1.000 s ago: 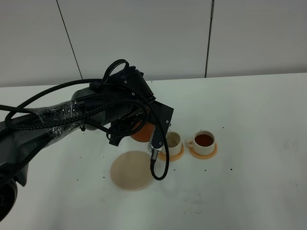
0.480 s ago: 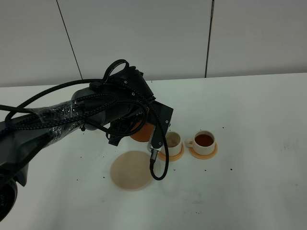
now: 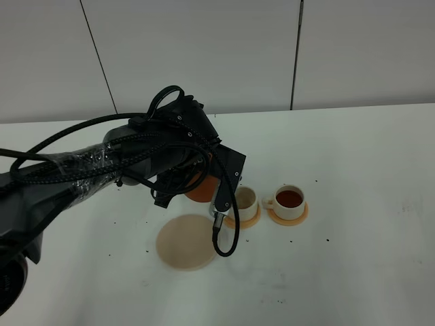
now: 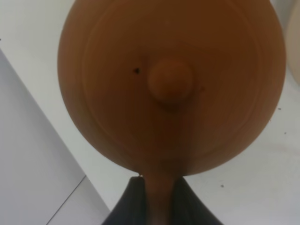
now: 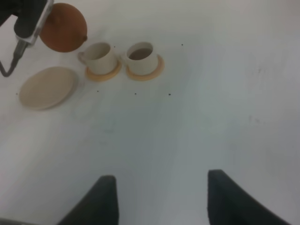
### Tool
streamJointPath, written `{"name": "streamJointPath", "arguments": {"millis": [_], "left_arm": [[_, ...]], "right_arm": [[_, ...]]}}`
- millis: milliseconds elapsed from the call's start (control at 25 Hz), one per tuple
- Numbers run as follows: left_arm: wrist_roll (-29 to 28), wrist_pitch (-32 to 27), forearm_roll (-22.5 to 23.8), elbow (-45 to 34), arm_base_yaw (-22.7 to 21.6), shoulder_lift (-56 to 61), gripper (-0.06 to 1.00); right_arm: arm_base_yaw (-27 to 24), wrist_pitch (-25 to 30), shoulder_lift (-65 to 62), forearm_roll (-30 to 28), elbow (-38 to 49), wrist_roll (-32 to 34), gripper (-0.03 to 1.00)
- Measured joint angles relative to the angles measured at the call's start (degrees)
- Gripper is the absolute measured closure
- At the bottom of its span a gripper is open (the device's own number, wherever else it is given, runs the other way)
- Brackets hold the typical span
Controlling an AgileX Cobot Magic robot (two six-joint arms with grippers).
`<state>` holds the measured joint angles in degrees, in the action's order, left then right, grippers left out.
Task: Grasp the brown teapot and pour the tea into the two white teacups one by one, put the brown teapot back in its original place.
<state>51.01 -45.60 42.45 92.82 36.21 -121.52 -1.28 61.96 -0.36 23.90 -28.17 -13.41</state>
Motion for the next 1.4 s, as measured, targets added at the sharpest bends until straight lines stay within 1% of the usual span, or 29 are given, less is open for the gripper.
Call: {"name": "streamJointPath", "arguments": {"millis": [440,600,840,1400], "left_arm": [[0.0,0.23,0.44,0.0,0.0,-0.63,0.78],[-0.26,0.23,2.84,0.0,0.79,-0.7,0.78],[-2.39,0.23,6.31,0.0,1.19,-0.7,0.78],[-2.63,0.23,8.59,0.0,2.16,-0.7,0.78]], "right_arm": [[0.0,0.0,0.0,0.0,0.0,0.0,0.55],[0.0,0.0,0.0,0.0,0.0,0.0,0.55],[0.0,0.0,0.0,0.0,0.0,0.0,0.55],[0.0,0.0,0.0,0.0,0.0,0.0,0.55]]}}
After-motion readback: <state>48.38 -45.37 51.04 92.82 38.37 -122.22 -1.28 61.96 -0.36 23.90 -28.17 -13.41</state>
